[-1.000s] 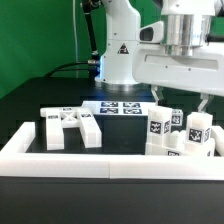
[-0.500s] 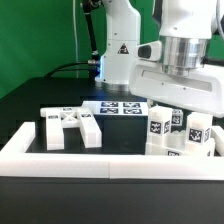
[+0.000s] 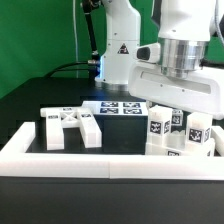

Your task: Assemble chair

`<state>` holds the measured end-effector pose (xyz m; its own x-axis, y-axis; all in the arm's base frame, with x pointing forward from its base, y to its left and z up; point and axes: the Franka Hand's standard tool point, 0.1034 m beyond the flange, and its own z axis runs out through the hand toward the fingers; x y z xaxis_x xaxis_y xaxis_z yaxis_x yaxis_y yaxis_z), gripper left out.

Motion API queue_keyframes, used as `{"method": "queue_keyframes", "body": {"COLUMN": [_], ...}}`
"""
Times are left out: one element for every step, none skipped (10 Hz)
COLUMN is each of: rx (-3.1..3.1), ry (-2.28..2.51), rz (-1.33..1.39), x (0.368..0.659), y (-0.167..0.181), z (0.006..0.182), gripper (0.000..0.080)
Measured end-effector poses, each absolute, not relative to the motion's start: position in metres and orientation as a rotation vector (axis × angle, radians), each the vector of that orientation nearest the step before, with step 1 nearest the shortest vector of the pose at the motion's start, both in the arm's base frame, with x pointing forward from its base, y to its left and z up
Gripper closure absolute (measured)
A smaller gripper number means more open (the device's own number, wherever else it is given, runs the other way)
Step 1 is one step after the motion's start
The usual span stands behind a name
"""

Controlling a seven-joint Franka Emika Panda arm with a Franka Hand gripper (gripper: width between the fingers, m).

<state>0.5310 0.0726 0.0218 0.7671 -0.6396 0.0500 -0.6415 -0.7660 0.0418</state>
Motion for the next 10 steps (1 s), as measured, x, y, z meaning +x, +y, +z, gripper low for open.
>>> {"method": "queue_keyframes", "body": {"rx": [2.893, 2.885, 2.883, 2.883, 2.883, 2.883, 2.883, 2.883, 2.885, 2.913], "ry": [-1.045, -1.038, -1.037, -1.036, -1.036, -1.036, -1.037, -1.037, -1.032, -1.002], "rz": [0.045, 0.038, 0.037, 0.035, 0.035, 0.035, 0.035, 0.035, 0.033, 0.012], "x": [0.5307, 0.5296, 0.5293, 0.5288, 0.5288, 0.5289, 0.5288, 0.5288, 0.5288, 0.5281], "y": [0.0717, 0.0699, 0.0692, 0.0686, 0.0687, 0.0688, 0.0686, 0.0686, 0.0680, 0.0623], "z": [0.0160, 0.0090, 0.0082, 0.0075, 0.0074, 0.0075, 0.0075, 0.0075, 0.0081, 0.0173], "gripper": [0.0150, 0.0150, 0.0150, 0.0152, 0.0321, 0.0499, 0.0541, 0.0541, 0.0541, 0.0541]}}
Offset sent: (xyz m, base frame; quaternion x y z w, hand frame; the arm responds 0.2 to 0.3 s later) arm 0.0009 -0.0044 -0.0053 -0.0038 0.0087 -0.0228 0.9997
